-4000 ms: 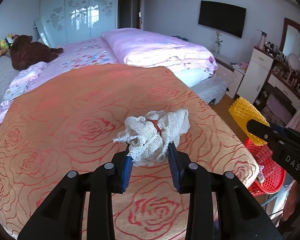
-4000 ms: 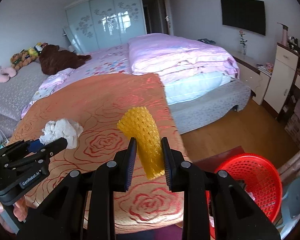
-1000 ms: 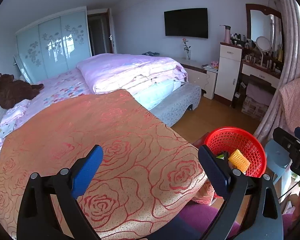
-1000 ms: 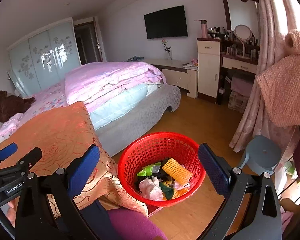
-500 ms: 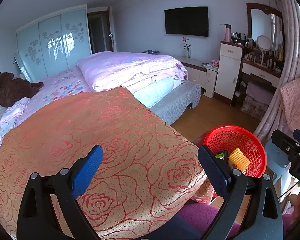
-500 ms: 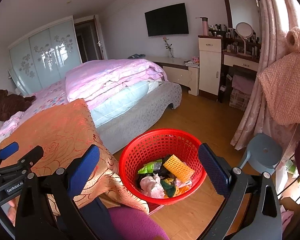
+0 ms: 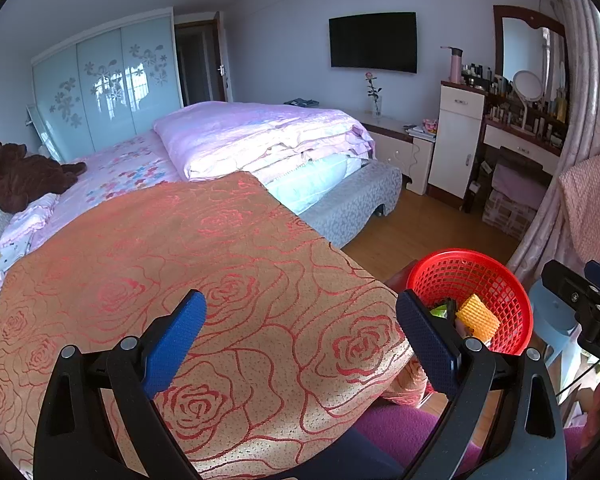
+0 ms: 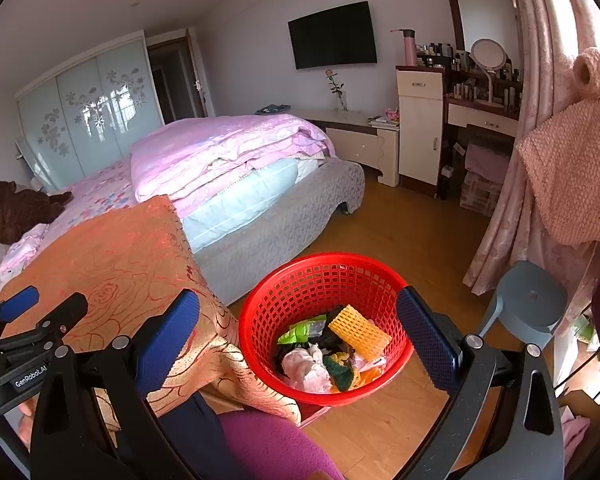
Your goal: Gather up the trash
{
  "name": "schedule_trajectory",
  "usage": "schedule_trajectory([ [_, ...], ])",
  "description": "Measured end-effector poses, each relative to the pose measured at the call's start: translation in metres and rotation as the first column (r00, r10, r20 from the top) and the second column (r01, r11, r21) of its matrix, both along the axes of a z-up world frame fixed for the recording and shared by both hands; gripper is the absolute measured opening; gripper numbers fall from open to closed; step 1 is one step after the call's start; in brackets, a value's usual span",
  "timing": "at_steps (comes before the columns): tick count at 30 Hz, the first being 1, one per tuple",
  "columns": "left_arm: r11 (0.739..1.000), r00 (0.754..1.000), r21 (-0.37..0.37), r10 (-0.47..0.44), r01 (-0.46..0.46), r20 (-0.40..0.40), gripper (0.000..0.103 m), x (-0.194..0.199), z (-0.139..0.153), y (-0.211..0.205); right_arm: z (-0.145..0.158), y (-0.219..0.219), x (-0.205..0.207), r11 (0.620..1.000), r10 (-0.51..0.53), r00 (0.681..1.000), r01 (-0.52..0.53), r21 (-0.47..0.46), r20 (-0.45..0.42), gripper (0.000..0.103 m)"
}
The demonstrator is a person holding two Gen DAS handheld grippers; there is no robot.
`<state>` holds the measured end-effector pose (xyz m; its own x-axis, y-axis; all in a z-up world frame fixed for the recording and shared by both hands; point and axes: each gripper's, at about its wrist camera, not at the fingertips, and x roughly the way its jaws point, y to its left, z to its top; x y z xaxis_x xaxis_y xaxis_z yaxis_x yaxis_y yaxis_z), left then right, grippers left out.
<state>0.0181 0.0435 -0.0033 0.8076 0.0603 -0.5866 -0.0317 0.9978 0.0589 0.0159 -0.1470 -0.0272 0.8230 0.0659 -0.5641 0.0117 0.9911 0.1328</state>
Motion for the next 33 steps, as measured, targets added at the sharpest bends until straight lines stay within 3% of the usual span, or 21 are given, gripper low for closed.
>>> schedule_trajectory([
  [33, 1.000, 1.000, 0.000, -0.016, 0.016, 0.001, 0.092, -0.005, -0.011, 0.002, -0.001, 0.000, 0.000, 1.000, 0.000, 1.000, 0.000, 0.003, -0.006, 0.096],
])
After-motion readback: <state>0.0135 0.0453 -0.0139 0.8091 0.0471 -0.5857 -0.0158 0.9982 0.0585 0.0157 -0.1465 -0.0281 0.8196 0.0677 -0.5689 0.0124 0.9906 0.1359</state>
